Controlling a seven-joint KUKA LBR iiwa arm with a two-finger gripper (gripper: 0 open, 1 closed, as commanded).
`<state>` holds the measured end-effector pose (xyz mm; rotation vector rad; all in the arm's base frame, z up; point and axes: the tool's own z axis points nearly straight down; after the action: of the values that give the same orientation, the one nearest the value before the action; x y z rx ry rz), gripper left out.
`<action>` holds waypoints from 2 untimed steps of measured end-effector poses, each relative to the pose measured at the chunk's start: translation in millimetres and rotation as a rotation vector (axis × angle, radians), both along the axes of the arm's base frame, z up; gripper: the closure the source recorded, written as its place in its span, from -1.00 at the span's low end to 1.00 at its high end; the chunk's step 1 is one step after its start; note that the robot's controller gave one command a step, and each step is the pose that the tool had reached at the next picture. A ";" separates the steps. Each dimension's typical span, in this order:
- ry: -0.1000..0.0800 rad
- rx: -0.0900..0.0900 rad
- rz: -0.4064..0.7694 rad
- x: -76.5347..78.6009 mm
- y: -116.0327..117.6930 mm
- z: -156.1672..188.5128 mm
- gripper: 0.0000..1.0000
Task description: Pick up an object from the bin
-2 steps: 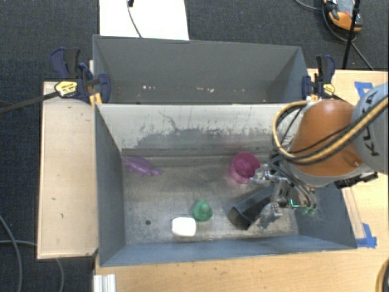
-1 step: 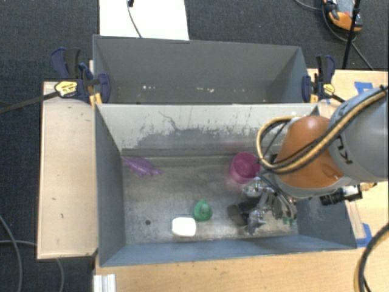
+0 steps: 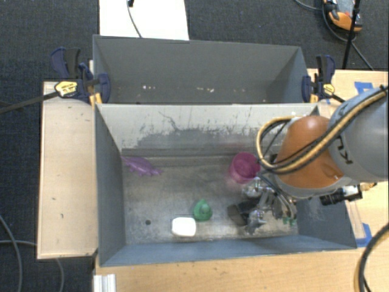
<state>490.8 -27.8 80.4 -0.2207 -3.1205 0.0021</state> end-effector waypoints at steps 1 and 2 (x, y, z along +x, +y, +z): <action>-0.012 0.001 -0.022 -1.4 17.4 85.1 1.00; -0.012 0.001 -0.021 -1.4 17.6 85.1 1.00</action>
Offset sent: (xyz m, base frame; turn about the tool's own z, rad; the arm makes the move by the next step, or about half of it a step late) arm 0.0000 0.0000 0.0000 0.0000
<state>489.4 -10.2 165.4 -0.2539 -3.1295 -0.0010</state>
